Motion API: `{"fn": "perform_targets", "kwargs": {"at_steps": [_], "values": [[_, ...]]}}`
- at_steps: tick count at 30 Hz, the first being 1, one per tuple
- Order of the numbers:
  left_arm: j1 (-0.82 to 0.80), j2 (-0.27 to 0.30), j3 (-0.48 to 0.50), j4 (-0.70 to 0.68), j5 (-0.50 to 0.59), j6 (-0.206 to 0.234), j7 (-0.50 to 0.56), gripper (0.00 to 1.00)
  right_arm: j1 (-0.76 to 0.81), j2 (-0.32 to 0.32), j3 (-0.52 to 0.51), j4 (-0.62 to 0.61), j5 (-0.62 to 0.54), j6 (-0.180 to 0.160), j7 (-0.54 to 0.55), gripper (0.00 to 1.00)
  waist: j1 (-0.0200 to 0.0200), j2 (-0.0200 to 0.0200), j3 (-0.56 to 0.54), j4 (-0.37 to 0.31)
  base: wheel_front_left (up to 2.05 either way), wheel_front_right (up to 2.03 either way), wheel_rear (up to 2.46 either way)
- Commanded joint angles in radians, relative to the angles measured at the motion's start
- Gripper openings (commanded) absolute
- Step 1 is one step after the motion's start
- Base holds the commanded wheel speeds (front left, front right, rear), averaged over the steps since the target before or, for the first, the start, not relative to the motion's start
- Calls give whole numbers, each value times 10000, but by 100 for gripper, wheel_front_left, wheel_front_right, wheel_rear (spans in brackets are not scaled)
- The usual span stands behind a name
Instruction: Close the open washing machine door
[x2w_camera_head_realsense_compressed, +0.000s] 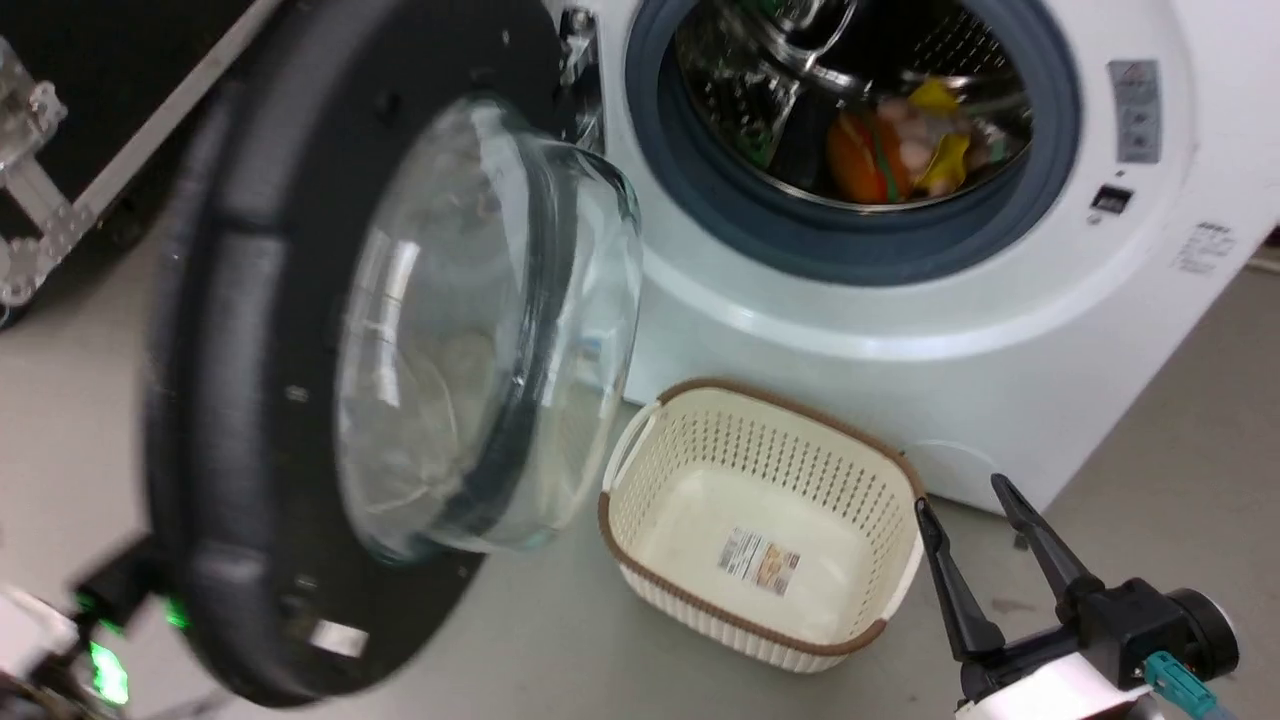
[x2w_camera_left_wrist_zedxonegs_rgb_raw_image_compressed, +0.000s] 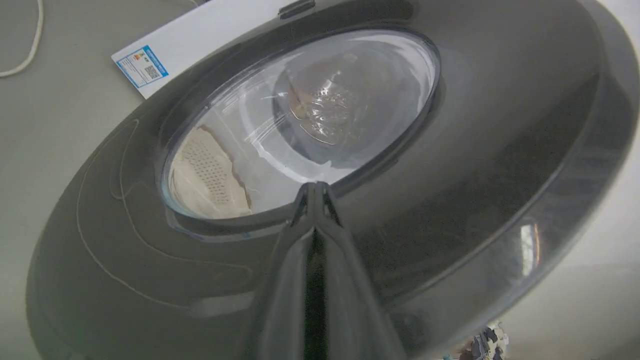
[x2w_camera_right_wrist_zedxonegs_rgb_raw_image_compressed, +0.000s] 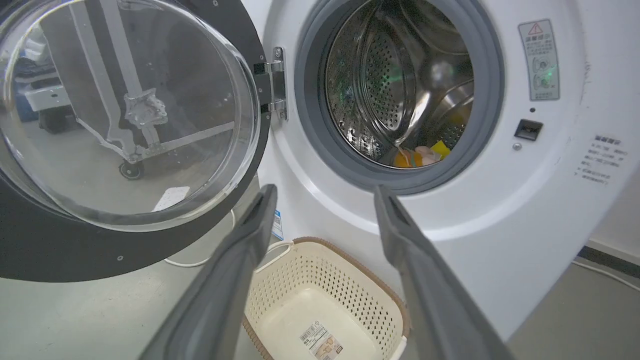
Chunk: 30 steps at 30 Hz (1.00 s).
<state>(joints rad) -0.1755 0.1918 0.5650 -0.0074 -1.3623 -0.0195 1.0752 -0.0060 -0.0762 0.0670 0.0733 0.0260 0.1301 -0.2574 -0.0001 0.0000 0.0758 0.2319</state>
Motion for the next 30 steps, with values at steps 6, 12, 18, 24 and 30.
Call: {"fn": "perform_targets", "kwargs": {"at_steps": [6,12,18,24,30], "values": [[1196,-1129,-917,-1074,106,-100,-101,0,197,171,-281,-10,-164,6,-44,100,1,0,-557,-694,0,0,0],[1992,-1404,-2540,-1196,-324,-326,-1035,0,152,203,-588,-110,-272,6,-44,100,1,0,-442,-1621,0,0,0],[2185,-1413,-4954,-830,-1365,-488,-3229,0,-32,169,-697,-209,-318,6,-44,100,1,0,115,-2806,0,0,0],[1259,-1414,-6516,-45,-1937,-705,-5162,0,-296,149,-664,-254,-250,6,-44,100,1,0,837,-4089,0,0,0],[-81,-1415,-7121,964,-2500,-646,-6910,0,-485,175,-644,-252,-162,6,-44,100,1,0,1383,-5034,0,0,0]]}}
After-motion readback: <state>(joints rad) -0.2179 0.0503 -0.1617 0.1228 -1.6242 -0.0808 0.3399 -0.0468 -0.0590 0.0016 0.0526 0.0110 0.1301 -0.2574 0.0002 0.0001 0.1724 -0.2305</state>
